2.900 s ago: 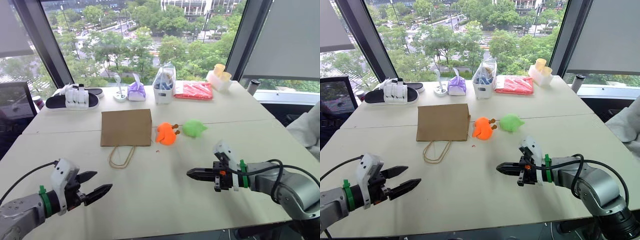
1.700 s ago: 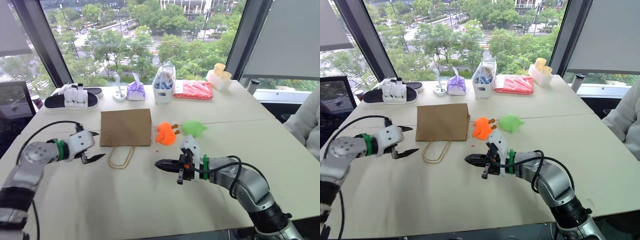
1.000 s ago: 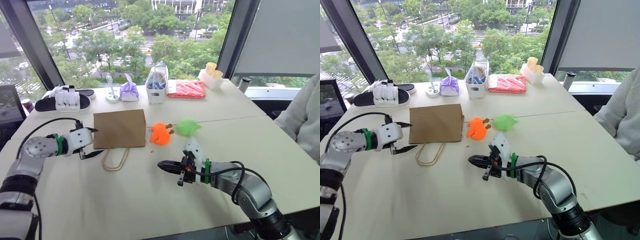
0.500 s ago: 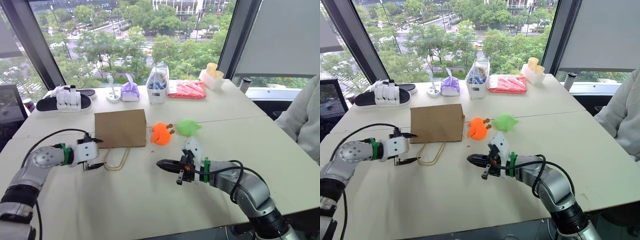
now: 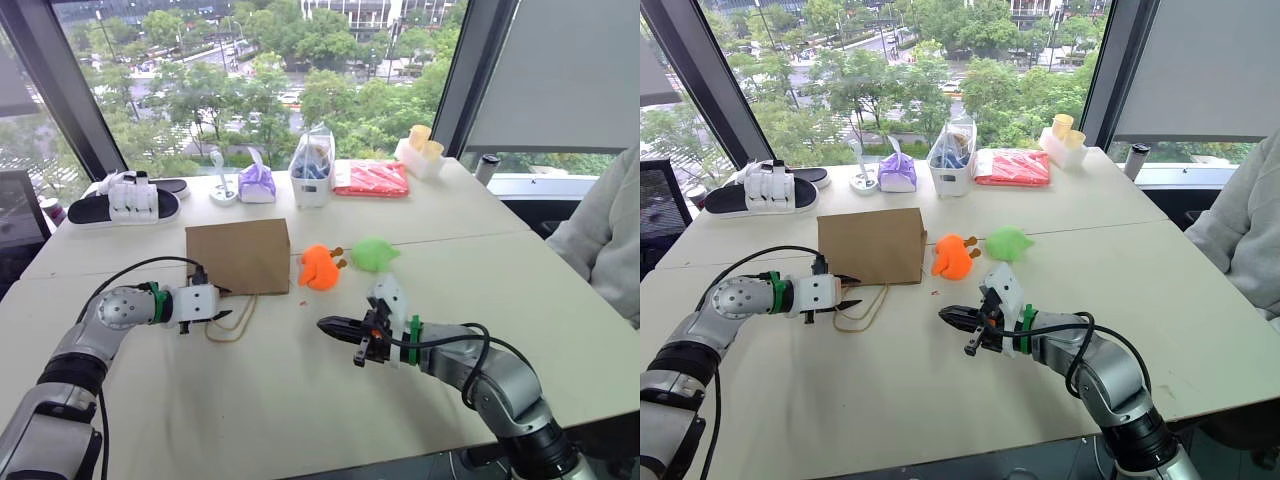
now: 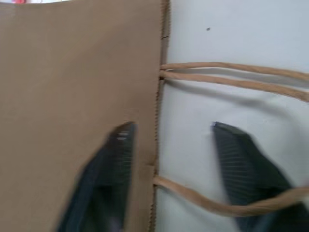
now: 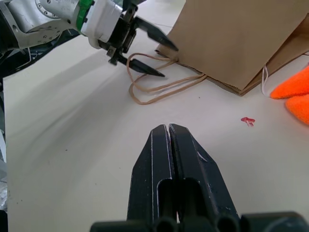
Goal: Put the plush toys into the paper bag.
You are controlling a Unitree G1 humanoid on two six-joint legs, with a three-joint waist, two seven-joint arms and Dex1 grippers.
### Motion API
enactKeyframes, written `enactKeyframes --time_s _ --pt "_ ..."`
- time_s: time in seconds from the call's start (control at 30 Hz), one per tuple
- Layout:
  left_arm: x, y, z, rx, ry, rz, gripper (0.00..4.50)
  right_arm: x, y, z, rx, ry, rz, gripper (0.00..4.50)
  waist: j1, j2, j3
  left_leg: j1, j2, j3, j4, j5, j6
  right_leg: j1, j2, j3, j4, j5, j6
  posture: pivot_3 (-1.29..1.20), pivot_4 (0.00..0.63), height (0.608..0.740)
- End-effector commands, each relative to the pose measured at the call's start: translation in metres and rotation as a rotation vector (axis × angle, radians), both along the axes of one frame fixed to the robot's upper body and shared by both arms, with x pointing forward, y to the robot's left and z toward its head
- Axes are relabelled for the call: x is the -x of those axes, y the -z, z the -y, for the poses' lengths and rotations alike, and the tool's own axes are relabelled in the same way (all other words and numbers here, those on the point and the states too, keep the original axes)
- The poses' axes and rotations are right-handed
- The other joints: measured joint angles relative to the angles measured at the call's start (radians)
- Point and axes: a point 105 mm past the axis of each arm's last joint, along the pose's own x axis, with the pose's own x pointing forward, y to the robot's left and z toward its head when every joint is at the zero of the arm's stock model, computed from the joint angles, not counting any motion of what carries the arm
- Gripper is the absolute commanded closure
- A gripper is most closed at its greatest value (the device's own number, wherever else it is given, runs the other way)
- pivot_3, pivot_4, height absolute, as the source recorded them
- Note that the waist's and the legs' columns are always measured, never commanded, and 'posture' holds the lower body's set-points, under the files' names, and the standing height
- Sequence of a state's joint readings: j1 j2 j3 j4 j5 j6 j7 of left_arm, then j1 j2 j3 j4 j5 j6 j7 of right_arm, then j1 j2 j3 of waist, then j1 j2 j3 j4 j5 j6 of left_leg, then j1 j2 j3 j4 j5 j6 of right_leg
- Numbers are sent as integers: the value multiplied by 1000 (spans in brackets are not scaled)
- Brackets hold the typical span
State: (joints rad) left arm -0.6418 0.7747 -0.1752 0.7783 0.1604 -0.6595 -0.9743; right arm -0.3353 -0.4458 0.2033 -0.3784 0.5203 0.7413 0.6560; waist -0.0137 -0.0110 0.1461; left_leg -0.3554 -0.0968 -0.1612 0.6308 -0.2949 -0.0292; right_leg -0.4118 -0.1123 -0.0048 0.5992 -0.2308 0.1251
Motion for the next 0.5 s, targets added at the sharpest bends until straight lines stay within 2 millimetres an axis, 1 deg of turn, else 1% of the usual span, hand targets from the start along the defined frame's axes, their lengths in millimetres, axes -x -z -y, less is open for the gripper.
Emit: enactKeyframes --time_s 0.03,0.07,0.17,0.3,0.4,0.5 --pt "-1 -16 6 16 41 39 4189 0 -12 -1 -28 1 54 4500 0 0 0 0 0 0 0 0 0 0 0 0 0 0 0 0 150 740" --pt "0 -16 7 25 45 18 4371 0 -11 -1 -27 1 55 4500 0 0 0 0 0 0 0 0 0 0 0 0 0 0 0 0 150 740" --pt "4 -22 9 110 7 -74 4371 0 -10 0 -14 2 59 4500 0 0 0 0 0 0 0 0 1 0 0 0 0 0 0 0 150 740" --pt "16 -43 11 275 -63 -254 4371 1 -10 0 -16 3 65 4500 -5 0 0 0 0 0 0 -2 3 0 0 0 1 0 0 0 150 740" --pt "30 -63 25 408 -74 -382 4371 1 -11 -5 -13 -8 89 4500 -6 0 0 0 0 -1 0 -2 3 -1 0 0 2 0 0 0 150 740" --pt "40 -74 41 502 -77 -477 4371 0 -12 -12 -7 -16 122 4500 -5 0 0 0 1 -1 0 -2 3 0 0 0 3 0 0 0 150 740"
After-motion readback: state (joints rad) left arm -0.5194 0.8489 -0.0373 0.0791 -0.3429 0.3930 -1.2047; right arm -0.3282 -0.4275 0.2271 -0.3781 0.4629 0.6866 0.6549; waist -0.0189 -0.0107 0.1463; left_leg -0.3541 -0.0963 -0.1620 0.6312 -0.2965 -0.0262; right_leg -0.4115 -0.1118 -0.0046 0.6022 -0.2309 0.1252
